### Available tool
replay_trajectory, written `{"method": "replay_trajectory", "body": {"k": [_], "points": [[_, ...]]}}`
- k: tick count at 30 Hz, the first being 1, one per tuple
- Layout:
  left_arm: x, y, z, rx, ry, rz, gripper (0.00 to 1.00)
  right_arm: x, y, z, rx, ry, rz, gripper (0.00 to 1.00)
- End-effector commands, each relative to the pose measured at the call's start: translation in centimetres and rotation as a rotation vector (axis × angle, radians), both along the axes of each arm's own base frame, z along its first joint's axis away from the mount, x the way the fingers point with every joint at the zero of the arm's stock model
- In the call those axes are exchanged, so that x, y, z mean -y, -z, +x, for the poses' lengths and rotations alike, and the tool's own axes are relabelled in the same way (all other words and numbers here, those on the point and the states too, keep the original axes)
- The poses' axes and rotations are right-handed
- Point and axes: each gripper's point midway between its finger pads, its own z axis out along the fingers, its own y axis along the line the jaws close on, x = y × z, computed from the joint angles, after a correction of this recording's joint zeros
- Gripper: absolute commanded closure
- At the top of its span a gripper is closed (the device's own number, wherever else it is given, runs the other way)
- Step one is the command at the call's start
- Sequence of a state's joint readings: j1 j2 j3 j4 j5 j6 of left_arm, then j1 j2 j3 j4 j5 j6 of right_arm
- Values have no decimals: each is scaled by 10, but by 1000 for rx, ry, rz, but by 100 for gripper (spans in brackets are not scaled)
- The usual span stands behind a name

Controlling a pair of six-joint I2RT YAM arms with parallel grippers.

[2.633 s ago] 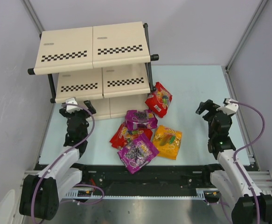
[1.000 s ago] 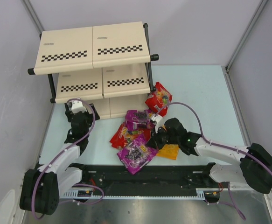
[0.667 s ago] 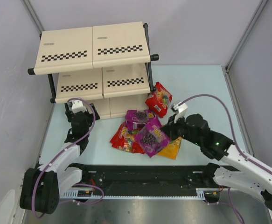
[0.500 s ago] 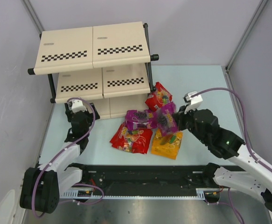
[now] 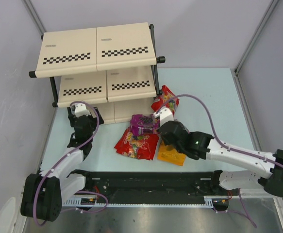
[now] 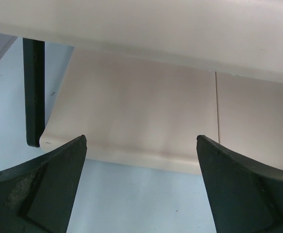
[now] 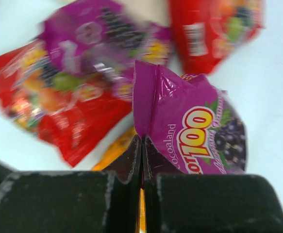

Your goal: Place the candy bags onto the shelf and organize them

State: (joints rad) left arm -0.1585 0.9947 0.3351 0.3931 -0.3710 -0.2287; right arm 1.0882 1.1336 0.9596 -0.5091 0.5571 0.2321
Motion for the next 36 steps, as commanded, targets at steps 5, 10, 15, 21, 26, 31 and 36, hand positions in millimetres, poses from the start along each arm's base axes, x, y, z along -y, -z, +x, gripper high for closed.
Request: {"method": "replay_trajectory", "body": {"k": [5,10,15,21,26,31,36], "points": [[-2,-20,9,50,-18,-22,0,-93,-41,-45,-19,-309,282,39],[-2,-21,8,55,-18,-23,0,-32,-79,-11,165,-80,301,11],[-2,-20,10,51,-19,-24,0,61,-61,32,131,277,315,10],[-2,-20,10,51,-19,-24,0,108,1,43,-33,417,427,21],[-3,-19,9,49,-20,-23,0,112,38,43,-133,431,476,76],[-2,-21,9,54,-20,-25,0,98,58,34,-215,367,454,99],[-2,-20,10,48,-19,-23,0,63,66,3,-266,163,414,100]]}}
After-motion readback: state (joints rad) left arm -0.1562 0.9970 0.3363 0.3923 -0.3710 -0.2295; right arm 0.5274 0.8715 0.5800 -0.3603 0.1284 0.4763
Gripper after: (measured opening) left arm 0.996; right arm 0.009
